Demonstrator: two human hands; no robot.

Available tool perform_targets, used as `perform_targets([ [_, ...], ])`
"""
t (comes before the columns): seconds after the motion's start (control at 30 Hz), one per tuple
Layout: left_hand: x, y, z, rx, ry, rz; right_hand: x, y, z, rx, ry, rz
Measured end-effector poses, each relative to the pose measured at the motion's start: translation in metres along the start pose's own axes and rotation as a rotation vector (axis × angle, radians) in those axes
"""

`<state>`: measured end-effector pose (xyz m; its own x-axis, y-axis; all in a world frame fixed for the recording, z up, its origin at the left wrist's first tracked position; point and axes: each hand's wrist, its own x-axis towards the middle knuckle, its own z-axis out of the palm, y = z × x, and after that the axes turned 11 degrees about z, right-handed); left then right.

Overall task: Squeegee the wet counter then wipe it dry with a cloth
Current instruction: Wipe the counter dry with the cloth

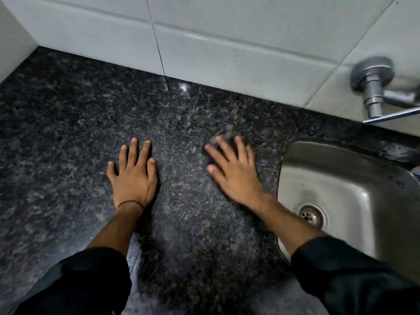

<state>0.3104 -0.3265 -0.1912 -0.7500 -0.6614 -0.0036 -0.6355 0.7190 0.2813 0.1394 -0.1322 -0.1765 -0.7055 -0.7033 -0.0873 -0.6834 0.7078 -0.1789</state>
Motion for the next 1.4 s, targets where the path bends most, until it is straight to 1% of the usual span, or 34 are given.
perform_targets([
  [0.07,0.001,-0.002,-0.001,-0.001,-0.005,-0.001,-0.044,-0.022,0.007,-0.030,-0.074,-0.295],
  [0.13,0.000,-0.002,-0.001,0.000,-0.002,-0.003,-0.065,-0.013,0.002,-0.066,-0.173,-0.576],
  [0.17,0.000,-0.002,-0.001,0.000,0.002,-0.003,-0.061,0.000,-0.005,-0.081,-0.181,-0.667],
  [0.2,0.000,-0.002,-0.001,0.000,0.006,-0.001,-0.051,0.017,-0.010,-0.094,-0.169,-0.700],
  [0.23,0.001,-0.001,-0.002,-0.001,0.009,0.000,-0.035,0.037,-0.015,-0.100,-0.157,-0.671],
  [0.27,0.001,-0.001,-0.002,0.001,0.010,0.000,-0.016,0.057,-0.018,-0.098,-0.147,-0.586],
  [0.33,0.002,-0.001,-0.001,0.007,0.010,0.003,0.026,0.096,-0.025,-0.072,-0.098,-0.312],
  [0.43,0.001,-0.004,0.002,0.011,-0.003,0.013,0.067,0.121,-0.032,0.071,-0.051,0.201],
  [0.47,0.000,-0.005,0.003,0.002,-0.008,0.015,0.072,0.117,-0.030,0.093,-0.042,0.304],
  [0.5,0.000,-0.005,0.003,-0.013,-0.009,0.016,0.071,0.107,-0.028,0.093,-0.035,0.348],
  [0.53,0.000,-0.006,0.001,-0.036,-0.009,0.020,0.064,0.093,-0.023,0.083,-0.035,0.345],
  [0.57,-0.001,-0.005,-0.001,-0.066,-0.007,0.031,0.050,0.078,-0.017,0.070,-0.034,0.300],
  [0.67,-0.025,0.006,-0.013,-0.131,0.045,0.074,-0.022,0.032,-0.003,0.018,-0.024,0.044],
  [0.77,-0.080,0.026,-0.016,-0.109,0.102,0.085,-0.106,-0.001,0.003,0.018,-0.105,-0.231],
  [0.87,-0.136,0.035,-0.004,-0.059,0.039,0.054,-0.160,0.003,0.007,-0.009,-0.166,-0.476],
  [0.93,-0.156,0.033,0.006,-0.047,-0.016,0.012,-0.153,0.023,0.006,-0.074,-0.140,-0.570],
  [0.97,-0.160,0.032,0.009,-0.042,-0.025,0.004,-0.139,0.033,0.005,-0.102,-0.126,-0.547],
  [1.0,-0.160,0.031,0.010,-0.039,-0.027,0.003,-0.122,0.041,0.003,-0.109,-0.110,-0.465],
  [1.1,-0.155,0.034,0.011,-0.051,-0.025,0.010,-0.069,0.056,-0.007,-0.027,-0.020,-0.102],
  [1.17,-0.157,0.034,0.012,-0.051,-0.024,0.009,-0.052,0.049,-0.008,0.014,0.023,0.103],
  [1.23,-0.157,0.032,0.012,-0.055,-0.025,0.003,-0.052,0.029,-0.002,0.029,0.048,0.227],
  [1.3,-0.155,0.030,0.012,-0.069,-0.033,0.003,-0.074,0.001,0.005,0.041,0.050,0.255],
  [1.4,-0.157,0.031,0.011,-0.090,-0.040,0.012,-0.138,-0.038,0.017,0.030,0.017,0.124],
])
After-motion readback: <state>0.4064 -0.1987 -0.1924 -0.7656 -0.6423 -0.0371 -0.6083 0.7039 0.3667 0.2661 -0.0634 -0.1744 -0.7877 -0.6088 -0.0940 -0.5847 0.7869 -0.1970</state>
